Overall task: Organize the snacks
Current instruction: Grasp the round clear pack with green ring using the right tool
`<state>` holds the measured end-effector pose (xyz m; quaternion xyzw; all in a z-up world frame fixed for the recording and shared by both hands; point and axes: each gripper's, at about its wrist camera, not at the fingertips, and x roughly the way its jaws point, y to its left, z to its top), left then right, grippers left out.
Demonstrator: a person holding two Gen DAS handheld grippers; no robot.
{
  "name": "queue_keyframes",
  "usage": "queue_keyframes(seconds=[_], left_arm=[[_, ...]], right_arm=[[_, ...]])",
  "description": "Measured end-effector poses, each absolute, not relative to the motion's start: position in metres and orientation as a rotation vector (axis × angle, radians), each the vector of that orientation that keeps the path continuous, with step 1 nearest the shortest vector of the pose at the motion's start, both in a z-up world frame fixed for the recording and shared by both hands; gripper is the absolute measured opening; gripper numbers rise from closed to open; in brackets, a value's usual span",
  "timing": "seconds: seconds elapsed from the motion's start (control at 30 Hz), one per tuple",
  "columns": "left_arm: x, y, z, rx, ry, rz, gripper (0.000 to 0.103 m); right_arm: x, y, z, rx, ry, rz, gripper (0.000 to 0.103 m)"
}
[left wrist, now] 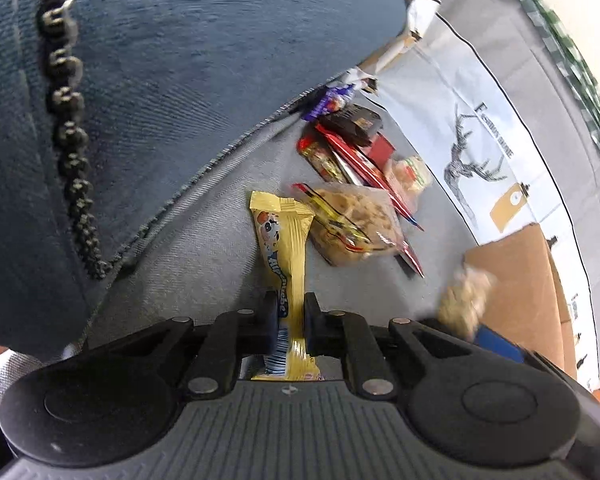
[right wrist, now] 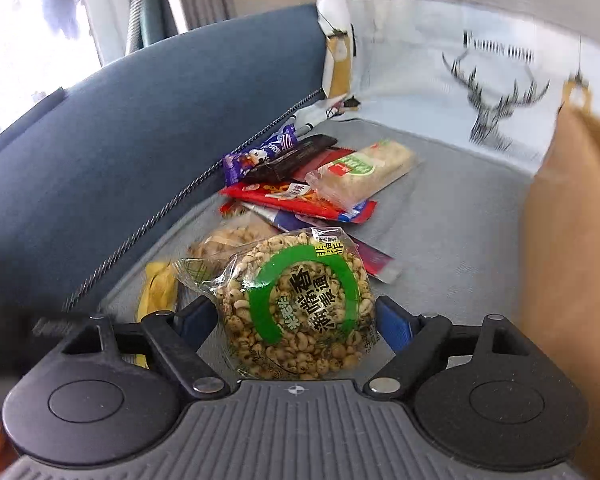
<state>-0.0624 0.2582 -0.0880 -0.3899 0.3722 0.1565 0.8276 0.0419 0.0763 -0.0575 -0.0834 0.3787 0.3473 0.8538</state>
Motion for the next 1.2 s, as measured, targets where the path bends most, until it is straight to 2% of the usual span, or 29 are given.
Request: queue_keyframes(seconds=[0.17, 0.4, 0.67, 1.03, 1.2], left_arm=[[-0.057, 0.243, -0.086, -0.815, 0.814, 0.229, 0.012], [-0.047, 0.210, -0.092, -0.745, 0.910, 0.102, 0.012], [-0.048, 0.200, -0.092, -0.687, 0.913, 0.110, 0.015], [-0.048, 0.191, -0.091, -0.652, 0.901, 0.106, 0.015], [-0.047, 0.185, -0.085, -0.601, 0.876, 0.103, 0.011]], right_arm=[[-0.007, 0.056, -0.045, -0.334, 0.790, 0.693, 0.085], [-0.029, 0.047, -0.085, -0.420, 0.851, 0.681, 0.086], [-0.030, 0.046, -0.092, -0.421, 0.838, 0.676, 0.086], [-0.033, 0.039, -0.089, -0.424, 0.822, 0.685, 0.080], [-0.034, 0.036, -0.086, -0.411, 0.811, 0.694, 0.079]])
